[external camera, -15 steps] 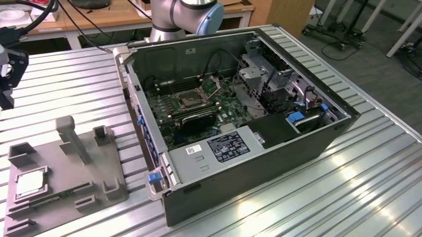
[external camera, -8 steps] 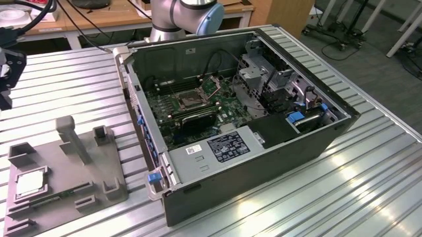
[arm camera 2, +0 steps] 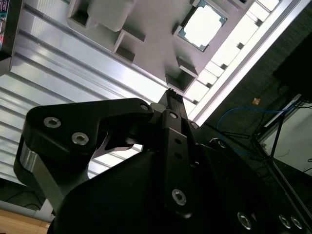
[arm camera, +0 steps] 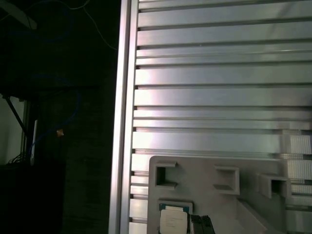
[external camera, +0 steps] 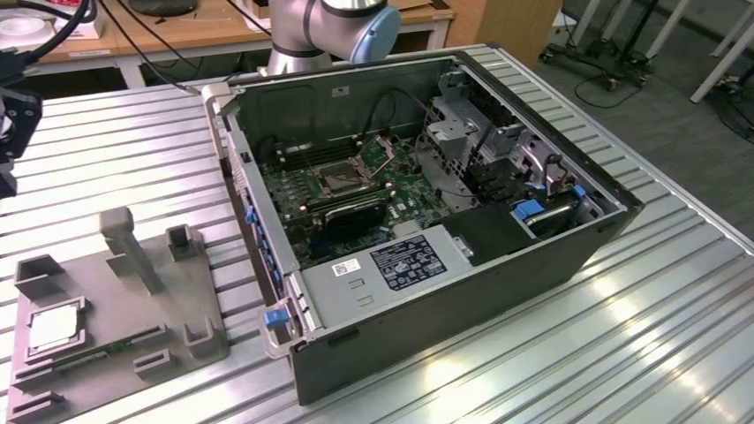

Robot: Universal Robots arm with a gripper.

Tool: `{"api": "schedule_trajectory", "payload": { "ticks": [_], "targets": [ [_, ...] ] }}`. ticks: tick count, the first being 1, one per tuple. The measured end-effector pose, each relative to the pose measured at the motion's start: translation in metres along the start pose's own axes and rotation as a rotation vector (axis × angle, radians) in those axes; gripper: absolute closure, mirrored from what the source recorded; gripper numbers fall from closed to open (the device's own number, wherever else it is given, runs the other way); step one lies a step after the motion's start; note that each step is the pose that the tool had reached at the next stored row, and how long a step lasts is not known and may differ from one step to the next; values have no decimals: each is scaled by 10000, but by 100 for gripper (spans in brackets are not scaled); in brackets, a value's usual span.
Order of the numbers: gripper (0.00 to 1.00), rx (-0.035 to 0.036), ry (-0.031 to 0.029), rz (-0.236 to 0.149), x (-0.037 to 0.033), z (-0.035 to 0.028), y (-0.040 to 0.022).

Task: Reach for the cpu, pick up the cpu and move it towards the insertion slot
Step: 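Reach for the cpu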

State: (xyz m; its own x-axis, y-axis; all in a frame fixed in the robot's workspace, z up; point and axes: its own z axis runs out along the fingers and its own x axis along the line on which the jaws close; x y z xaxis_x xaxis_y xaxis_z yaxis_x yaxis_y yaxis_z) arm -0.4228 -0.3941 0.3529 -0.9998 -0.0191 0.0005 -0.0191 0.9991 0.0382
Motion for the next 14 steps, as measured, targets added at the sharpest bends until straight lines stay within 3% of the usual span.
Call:
{"api": "schedule_trajectory", "payload": {
  "ticks": [14],
  "targets": [
    [89, 0, 0, 0, 69, 1, 1]
  ]
}}
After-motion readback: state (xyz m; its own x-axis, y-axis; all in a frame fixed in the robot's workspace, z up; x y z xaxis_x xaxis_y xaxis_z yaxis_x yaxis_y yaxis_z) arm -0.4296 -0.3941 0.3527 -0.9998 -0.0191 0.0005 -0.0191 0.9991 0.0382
